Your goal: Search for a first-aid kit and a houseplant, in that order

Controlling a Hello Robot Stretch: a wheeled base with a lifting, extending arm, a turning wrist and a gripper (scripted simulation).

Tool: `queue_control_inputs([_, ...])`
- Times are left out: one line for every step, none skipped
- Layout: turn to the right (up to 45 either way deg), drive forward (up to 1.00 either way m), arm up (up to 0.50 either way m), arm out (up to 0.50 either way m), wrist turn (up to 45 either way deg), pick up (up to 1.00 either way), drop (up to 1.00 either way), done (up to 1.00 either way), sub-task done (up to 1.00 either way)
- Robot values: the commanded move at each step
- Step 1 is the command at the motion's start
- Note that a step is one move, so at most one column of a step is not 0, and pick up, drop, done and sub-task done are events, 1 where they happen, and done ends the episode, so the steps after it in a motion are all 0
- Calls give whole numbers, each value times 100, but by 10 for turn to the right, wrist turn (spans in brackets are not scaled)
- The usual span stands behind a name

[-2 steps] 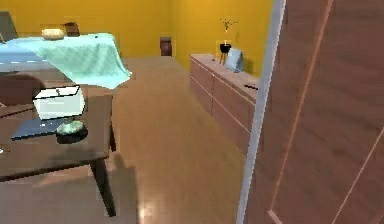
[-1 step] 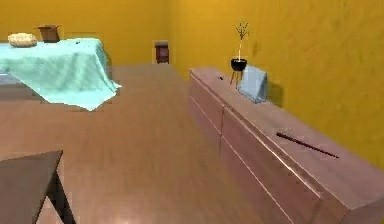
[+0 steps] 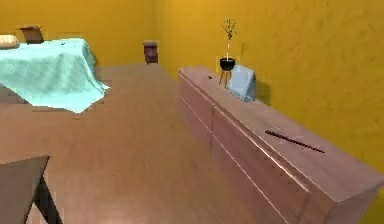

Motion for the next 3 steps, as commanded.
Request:
queue_control_inputs([0, 100, 0, 0, 0, 0, 0, 0, 0])
queue_control_inputs([120, 0, 0, 0, 0, 0, 0, 0, 0])
queue_control_inputs([0, 10, 0, 0, 0, 0, 0, 0, 0])
